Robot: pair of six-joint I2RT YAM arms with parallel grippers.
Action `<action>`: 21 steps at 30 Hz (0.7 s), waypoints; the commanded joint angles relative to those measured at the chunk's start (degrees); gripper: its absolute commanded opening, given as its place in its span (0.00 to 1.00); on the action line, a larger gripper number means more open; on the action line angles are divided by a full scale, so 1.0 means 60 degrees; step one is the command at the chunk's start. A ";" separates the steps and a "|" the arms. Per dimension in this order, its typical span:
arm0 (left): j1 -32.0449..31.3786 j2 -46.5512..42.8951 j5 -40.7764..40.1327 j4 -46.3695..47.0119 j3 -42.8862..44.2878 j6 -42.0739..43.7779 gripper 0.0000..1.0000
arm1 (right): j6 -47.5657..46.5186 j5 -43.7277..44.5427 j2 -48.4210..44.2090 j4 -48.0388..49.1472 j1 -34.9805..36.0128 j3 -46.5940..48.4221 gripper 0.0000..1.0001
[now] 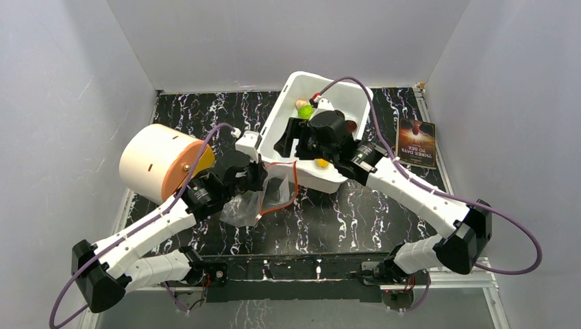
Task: Place the food in the zip-top bag and seal the zipper
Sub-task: Place the fake vegetable in the zipper food storage bag.
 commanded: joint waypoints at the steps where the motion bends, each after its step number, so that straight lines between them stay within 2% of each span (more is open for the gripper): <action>1: 0.0000 -0.0774 0.0403 0.0731 -0.0576 0.0842 0.00 | -0.1206 0.1559 0.0596 -0.0585 -0.0049 0.1169 0.73; 11: -0.0007 -0.1912 0.1294 0.1627 -0.1915 0.2290 0.00 | -0.2589 0.2192 0.2573 -0.1153 -0.1723 0.2584 0.74; 16: -0.0002 -0.2211 0.1492 0.1618 -0.2290 0.2795 0.00 | -0.4355 0.3794 0.3835 -0.0959 -0.2182 0.3326 0.73; 21: -0.0007 -0.2402 0.1778 0.2033 -0.2643 0.2775 0.00 | -0.5317 0.4501 0.5302 -0.0914 -0.2647 0.4290 0.75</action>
